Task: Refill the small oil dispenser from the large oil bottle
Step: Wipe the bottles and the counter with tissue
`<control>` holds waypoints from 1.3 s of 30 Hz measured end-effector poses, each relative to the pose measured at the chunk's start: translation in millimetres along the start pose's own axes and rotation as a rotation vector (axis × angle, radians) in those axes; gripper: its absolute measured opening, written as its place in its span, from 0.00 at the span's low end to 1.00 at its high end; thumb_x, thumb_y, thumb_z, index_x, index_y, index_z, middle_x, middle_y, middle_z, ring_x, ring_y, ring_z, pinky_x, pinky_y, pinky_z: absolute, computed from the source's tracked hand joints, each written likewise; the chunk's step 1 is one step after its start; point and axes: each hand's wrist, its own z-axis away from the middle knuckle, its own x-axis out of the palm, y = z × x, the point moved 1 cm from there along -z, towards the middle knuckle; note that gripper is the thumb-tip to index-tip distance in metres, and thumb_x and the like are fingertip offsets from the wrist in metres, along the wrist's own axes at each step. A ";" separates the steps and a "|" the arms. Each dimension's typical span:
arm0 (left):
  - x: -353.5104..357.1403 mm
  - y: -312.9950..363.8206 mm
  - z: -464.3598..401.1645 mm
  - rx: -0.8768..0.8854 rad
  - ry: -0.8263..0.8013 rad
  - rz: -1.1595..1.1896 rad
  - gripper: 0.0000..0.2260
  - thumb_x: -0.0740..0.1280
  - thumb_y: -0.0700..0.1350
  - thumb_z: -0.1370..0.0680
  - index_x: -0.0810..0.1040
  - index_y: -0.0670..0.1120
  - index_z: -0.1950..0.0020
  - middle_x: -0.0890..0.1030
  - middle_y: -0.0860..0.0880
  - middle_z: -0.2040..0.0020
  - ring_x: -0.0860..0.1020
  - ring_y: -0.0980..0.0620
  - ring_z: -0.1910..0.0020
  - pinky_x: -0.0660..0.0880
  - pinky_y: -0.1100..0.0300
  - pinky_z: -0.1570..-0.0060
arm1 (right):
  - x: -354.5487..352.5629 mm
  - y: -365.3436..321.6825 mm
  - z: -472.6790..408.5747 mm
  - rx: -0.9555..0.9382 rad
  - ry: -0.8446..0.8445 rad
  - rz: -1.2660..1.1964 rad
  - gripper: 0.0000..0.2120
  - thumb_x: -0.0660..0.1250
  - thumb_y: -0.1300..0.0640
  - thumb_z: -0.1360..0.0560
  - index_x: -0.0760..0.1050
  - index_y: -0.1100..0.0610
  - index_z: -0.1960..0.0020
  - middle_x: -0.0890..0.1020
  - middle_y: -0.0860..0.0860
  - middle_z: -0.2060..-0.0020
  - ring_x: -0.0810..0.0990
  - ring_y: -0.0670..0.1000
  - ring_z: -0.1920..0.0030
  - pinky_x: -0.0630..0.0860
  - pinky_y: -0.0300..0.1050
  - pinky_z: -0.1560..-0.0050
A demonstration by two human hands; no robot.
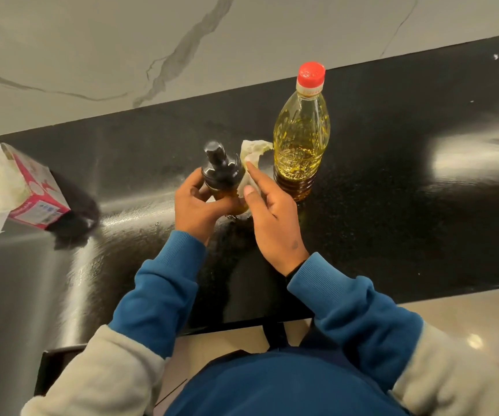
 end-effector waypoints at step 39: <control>29.8 100.2 35.3 -0.040 -0.153 0.619 0.11 0.55 0.37 0.14 0.75 0.47 0.42 0.84 0.57 0.51 0.81 0.65 0.49 0.76 0.68 0.48 | -7.1 -95.1 21.2 -0.378 -0.101 0.169 0.30 0.49 0.47 0.17 0.50 0.59 0.19 0.53 0.54 0.19 0.47 0.47 0.19 0.52 0.46 0.20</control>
